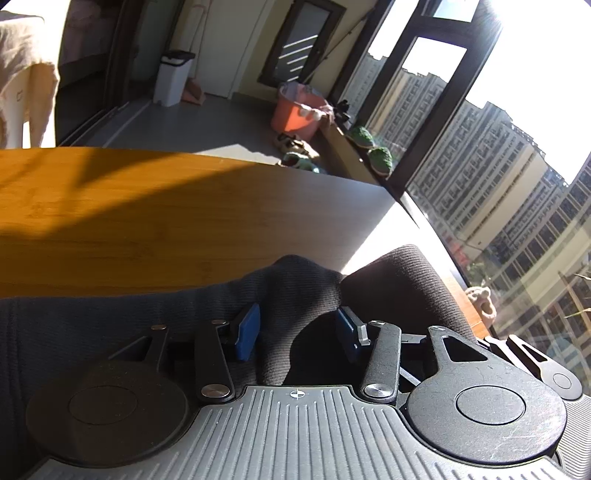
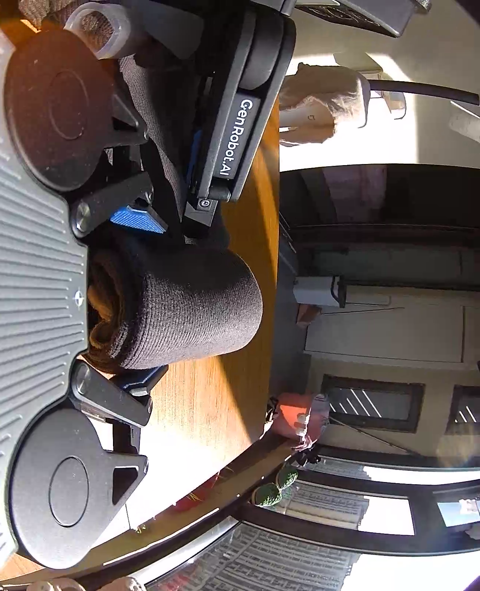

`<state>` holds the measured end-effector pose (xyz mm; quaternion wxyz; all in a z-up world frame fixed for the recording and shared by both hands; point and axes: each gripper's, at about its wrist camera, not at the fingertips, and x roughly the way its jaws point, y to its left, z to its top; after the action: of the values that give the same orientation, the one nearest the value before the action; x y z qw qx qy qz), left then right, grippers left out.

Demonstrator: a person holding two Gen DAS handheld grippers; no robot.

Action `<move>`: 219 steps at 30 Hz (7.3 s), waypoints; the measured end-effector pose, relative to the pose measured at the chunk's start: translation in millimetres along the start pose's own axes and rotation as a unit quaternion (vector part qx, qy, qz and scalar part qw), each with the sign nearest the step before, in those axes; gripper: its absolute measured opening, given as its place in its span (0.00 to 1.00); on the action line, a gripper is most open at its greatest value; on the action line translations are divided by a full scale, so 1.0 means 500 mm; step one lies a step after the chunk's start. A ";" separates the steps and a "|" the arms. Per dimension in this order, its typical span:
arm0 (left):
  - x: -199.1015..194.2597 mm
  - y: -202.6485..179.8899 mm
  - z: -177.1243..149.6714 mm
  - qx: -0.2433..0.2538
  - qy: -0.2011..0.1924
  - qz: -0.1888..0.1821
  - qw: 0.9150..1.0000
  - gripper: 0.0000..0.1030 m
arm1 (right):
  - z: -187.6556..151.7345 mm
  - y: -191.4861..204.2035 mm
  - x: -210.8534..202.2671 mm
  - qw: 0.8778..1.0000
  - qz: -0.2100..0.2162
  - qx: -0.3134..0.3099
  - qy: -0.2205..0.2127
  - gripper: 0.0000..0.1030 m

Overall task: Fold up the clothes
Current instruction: 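Turn the roll over the garment body with both grippers, then continue rolling the garment toward its other end with both grippers, then roll the garment further with the right gripper while the left gripper holds the roll, then roll the last of the garment onto the roll with both grippers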

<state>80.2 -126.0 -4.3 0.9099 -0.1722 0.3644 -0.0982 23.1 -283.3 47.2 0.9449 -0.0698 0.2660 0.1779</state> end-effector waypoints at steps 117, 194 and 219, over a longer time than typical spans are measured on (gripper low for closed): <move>-0.159 0.052 0.044 0.044 -0.071 0.065 0.994 0.84 | -0.005 0.185 -0.069 0.970 0.139 -0.191 -0.059 0.65; -0.102 0.130 -0.021 -0.019 -0.117 0.099 0.988 1.00 | 0.138 -0.056 0.171 0.990 0.119 0.060 0.054 1.00; -0.099 0.142 -0.023 -0.018 -0.121 0.106 0.987 1.00 | 0.089 -0.056 0.091 0.985 0.150 0.086 0.024 1.00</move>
<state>40.6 -48.2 -8.2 0.9491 -0.1599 0.2699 0.0266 90.8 -285.6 62.0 0.9035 0.0481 0.3100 0.2920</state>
